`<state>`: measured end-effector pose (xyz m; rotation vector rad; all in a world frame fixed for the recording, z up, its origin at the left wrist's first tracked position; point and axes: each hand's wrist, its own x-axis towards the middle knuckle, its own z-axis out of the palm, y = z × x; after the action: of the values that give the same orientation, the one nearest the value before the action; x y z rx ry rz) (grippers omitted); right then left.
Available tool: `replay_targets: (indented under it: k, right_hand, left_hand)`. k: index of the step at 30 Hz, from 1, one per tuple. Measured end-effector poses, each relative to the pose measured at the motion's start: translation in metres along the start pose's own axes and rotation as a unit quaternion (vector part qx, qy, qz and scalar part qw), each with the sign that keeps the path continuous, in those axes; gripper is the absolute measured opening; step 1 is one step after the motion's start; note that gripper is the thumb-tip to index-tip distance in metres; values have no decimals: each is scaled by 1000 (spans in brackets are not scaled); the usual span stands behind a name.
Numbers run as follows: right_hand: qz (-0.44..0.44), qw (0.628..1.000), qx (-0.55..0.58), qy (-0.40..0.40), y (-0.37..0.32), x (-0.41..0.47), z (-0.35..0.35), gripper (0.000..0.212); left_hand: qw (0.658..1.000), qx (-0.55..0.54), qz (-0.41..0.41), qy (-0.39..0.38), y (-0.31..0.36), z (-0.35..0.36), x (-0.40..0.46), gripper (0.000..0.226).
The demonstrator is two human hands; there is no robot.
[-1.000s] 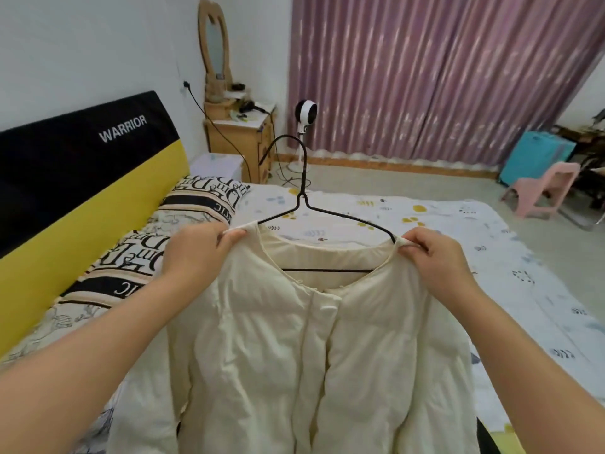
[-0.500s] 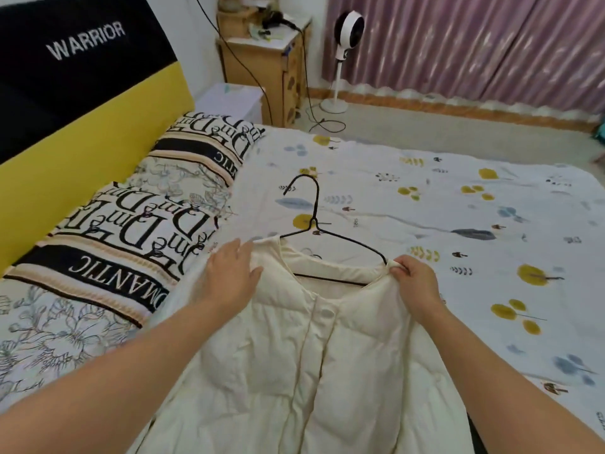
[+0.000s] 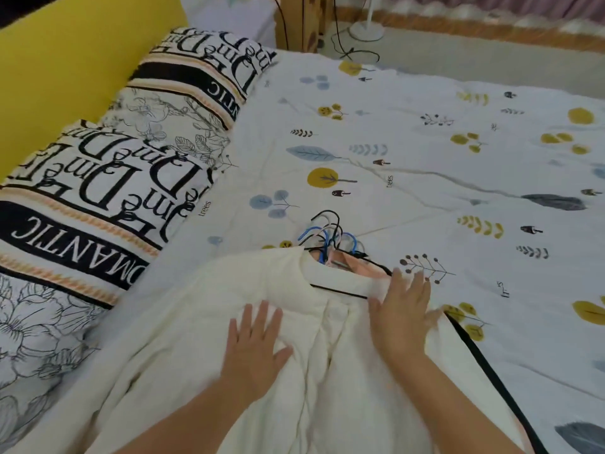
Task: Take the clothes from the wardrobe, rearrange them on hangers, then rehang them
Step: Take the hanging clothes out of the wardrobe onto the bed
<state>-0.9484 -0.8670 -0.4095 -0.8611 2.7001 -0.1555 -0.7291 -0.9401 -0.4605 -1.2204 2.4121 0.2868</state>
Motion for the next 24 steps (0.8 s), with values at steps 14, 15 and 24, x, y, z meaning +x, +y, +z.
replay_targets:
  k: [14,15,24]
  right_hand:
    - [-82,969,-104,-207,4,-6,25,70]
    - [-86,969,-93,-211,3,-8,14,65]
    - [-151,959,-5,-239,-28,-89,-80,40]
  left_hand:
    - [992,-20,3,-129,-1,-26,29,68]
    - [990,-28,7,-138,-1,-35,26,64]
    - [982,-144,66,-101,-16,-124,-57,42]
